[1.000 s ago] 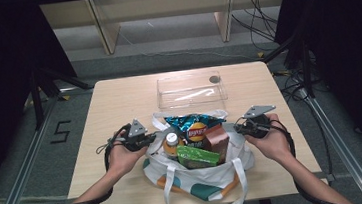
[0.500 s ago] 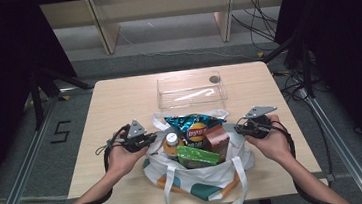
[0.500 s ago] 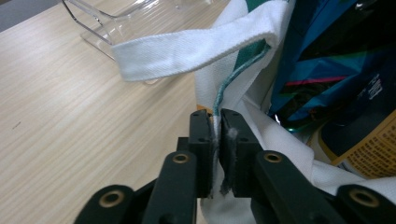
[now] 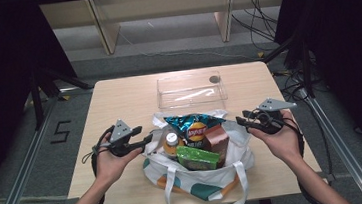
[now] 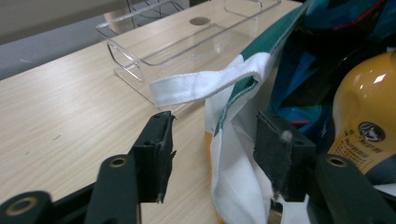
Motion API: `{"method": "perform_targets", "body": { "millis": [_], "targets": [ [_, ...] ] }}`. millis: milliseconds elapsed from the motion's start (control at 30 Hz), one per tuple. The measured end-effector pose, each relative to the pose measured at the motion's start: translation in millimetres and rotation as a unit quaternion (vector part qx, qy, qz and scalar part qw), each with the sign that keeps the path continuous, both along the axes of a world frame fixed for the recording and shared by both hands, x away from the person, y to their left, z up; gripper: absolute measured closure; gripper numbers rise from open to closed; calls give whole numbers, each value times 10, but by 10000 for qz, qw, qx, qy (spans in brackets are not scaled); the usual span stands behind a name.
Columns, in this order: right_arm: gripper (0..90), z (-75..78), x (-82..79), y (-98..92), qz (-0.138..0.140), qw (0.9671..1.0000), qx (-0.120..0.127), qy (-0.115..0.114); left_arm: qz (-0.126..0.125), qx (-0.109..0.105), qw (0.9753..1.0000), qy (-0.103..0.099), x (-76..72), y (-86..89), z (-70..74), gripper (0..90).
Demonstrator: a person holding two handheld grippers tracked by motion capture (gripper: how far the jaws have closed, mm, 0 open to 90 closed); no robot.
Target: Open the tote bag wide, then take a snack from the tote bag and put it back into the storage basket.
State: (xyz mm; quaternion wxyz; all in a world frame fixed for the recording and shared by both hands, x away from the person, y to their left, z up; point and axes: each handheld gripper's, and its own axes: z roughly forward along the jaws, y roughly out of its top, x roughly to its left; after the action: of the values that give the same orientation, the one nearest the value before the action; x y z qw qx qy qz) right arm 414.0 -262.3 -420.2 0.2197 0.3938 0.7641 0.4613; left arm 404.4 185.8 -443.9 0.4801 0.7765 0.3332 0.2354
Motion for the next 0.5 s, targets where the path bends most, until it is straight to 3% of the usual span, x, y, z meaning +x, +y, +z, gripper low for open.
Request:
{"method": "perform_targets", "body": {
  "millis": [33,67,167,267,300,333,400,500],
  "targets": [
    [602,12,-19,12,-98,9999,80,77,30,-74,10000,33,-13,9,-4,437],
    [598,13,4,-6,-66,9999,22,-84,83,-88,9999,47,-23,24,-2,425],
    [590,27,-4,9,-158,9998,129,63,35,-167,9998,43,-7,44,-2,409],
    [585,25,21,9,-93,9998,150,-131,171,-226,9995,110,-9,55,8,418],
    [585,36,-10,22,-145,9997,205,50,193,-222,9995,110,-4,64,14,418],
    [585,32,9,9,-64,9997,190,-101,197,-266,9994,103,3,69,12,419],
    [580,37,-22,22,-138,9995,264,-34,215,-246,9994,94,9,80,13,421],
    [561,88,-18,-11,-56,9992,302,-244,270,-255,9993,70,9,90,26,411]
  ]
}}
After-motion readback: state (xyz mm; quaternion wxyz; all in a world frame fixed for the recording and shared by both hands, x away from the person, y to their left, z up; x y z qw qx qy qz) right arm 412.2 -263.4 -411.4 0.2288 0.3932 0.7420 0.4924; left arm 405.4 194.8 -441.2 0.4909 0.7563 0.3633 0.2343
